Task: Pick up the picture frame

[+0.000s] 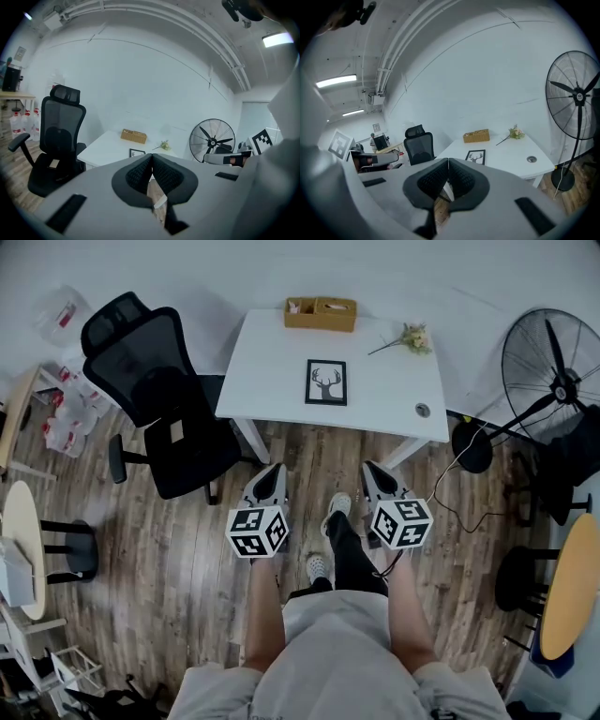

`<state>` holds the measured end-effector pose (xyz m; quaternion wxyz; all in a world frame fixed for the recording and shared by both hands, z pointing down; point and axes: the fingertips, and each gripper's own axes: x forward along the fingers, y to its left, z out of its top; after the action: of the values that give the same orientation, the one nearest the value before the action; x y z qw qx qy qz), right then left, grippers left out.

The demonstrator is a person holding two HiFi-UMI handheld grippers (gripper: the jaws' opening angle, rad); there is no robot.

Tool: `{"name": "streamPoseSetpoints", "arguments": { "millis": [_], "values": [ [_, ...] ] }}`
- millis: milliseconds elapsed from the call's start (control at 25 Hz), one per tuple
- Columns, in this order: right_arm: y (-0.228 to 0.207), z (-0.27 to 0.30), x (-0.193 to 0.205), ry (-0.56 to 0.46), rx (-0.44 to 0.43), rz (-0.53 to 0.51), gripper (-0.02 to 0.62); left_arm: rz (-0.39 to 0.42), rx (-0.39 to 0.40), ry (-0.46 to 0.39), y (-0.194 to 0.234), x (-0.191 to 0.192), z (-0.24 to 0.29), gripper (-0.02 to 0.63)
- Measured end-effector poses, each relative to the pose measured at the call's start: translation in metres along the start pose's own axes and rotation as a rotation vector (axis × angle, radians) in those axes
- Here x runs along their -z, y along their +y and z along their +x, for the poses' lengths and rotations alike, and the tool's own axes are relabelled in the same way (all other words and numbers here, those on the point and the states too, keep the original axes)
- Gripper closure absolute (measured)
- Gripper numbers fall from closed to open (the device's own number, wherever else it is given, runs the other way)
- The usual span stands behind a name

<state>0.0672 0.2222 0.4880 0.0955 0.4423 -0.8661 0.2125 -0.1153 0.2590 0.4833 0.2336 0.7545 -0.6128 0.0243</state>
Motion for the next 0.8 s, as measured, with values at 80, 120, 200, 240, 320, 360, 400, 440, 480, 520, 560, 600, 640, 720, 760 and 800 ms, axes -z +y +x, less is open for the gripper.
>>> {"name": "streamPoseSetpoints", "arguments": {
  "millis": [80, 120, 200, 240, 320, 360, 400, 440, 480, 520, 560, 600, 640, 720, 760, 800],
  "values": [
    [-0.002, 0.019, -0.002, 0.007, -0.014, 0.004, 0.574, 0.008, -0.013, 0.013, 0.010, -0.004, 0.010, 0.581],
    [-0.002, 0.030, -0.004, 0.010, -0.023, 0.003, 0.572, 0.012, -0.020, 0.016, 0.016, -0.006, 0.016, 0.580],
    [-0.006, 0.054, -0.010, 0.013, -0.041, -0.003, 0.572, 0.014, -0.033, 0.013, 0.029, -0.013, 0.028, 0.580],
    [-0.008, 0.067, -0.014, 0.015, -0.051, -0.008, 0.574, 0.010, -0.041, 0.011, 0.035, -0.017, 0.035, 0.581],
    [-0.014, 0.096, -0.023, 0.020, -0.068, -0.013, 0.572, 0.003, -0.060, 0.015, 0.050, -0.025, 0.049, 0.580],
    [-0.018, 0.111, -0.029, 0.021, -0.073, -0.011, 0.572, 0.001, -0.068, 0.021, 0.058, -0.029, 0.057, 0.580],
    [-0.022, 0.125, -0.036, 0.022, -0.077, -0.004, 0.574, 0.000, -0.071, 0.030, 0.065, -0.032, 0.065, 0.580],
    [-0.026, 0.137, -0.042, 0.023, -0.080, 0.004, 0.572, -0.001, -0.071, 0.039, 0.070, -0.036, 0.074, 0.581],
    [-0.031, 0.149, -0.046, 0.026, -0.080, 0.008, 0.572, -0.004, -0.071, 0.047, 0.075, -0.038, 0.082, 0.580],
    [-0.036, 0.159, -0.050, 0.031, -0.078, 0.005, 0.572, -0.008, -0.076, 0.053, 0.081, -0.041, 0.090, 0.581],
    [-0.042, 0.169, -0.053, 0.037, -0.074, -0.002, 0.572, -0.012, -0.081, 0.060, 0.085, -0.044, 0.100, 0.581],
    [-0.048, 0.178, -0.057, 0.041, -0.070, -0.006, 0.574, -0.014, -0.083, 0.070, 0.088, -0.047, 0.111, 0.581],
    [-0.055, 0.186, -0.060, 0.043, -0.069, 0.000, 0.574, -0.016, -0.079, 0.082, 0.089, -0.049, 0.122, 0.581],
    [-0.069, 0.201, -0.069, 0.039, -0.075, 0.029, 0.574, -0.021, -0.062, 0.101, 0.087, -0.055, 0.145, 0.581],
    [-0.076, 0.208, -0.073, 0.037, -0.075, 0.040, 0.574, -0.020, -0.058, 0.107, 0.086, -0.058, 0.156, 0.581],
    [-0.083, 0.215, -0.077, 0.034, -0.073, 0.047, 0.574, -0.010, -0.062, 0.115, 0.085, -0.061, 0.167, 0.581]
  ]
}}
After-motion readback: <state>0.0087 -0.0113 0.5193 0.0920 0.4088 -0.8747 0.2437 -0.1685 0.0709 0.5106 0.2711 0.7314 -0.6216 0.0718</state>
